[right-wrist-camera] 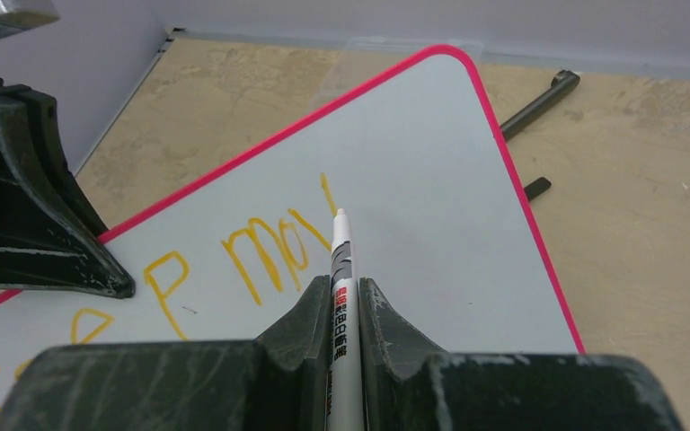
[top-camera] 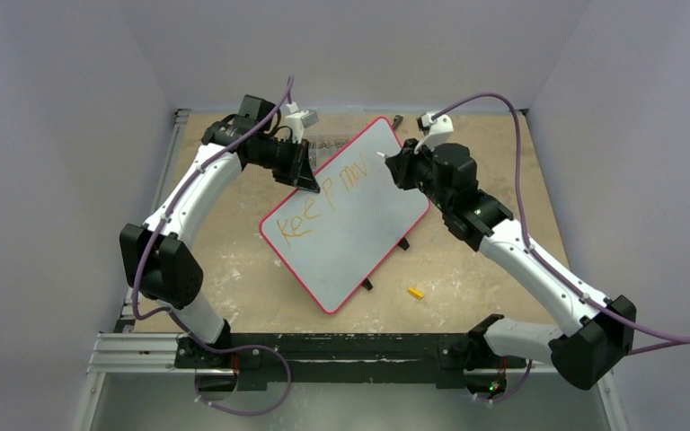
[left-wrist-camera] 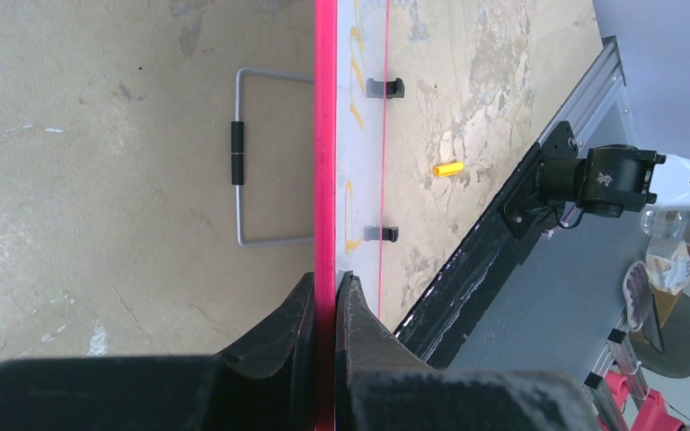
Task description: Write a sentence on the whiteboard
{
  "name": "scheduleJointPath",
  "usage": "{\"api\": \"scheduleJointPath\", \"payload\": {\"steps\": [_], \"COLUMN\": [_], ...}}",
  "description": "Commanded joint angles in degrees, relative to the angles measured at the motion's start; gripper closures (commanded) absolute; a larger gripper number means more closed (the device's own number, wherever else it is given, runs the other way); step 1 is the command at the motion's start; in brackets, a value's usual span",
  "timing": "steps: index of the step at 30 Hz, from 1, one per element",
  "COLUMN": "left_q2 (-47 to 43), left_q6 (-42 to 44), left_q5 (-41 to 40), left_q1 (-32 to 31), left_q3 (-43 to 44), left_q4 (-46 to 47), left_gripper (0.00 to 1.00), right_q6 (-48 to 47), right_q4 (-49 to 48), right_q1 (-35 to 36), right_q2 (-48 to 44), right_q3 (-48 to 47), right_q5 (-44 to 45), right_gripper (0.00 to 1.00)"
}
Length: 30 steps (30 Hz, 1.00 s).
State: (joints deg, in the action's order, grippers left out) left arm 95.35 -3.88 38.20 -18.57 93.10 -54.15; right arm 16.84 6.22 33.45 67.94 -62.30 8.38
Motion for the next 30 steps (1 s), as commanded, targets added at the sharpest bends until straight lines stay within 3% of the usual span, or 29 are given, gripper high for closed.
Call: {"api": "scheduleJointPath", "payload": {"steps": [1, 30], "left_q2": [-1.4, -3.0], "left_q6": [4.6, 4.4], "left_q5": [-6.8, -7.3], "left_q1": [-0.7, -1.2], "left_q3": [-0.2, -1.9], "left_q4": [-0.8, 0.1], "left_gripper": [1.00, 1.00], "right_q6": [-0.5, 0.0], "right_q4": [0.1, -3.3], "right_q1": [-0.6, -3.0], "right_q2": [-0.7, 0.3], "right_q3": [1.6, 2.7], "right_q5": [1.5, -4.9], "right_gripper": [1.00, 1.00]}}
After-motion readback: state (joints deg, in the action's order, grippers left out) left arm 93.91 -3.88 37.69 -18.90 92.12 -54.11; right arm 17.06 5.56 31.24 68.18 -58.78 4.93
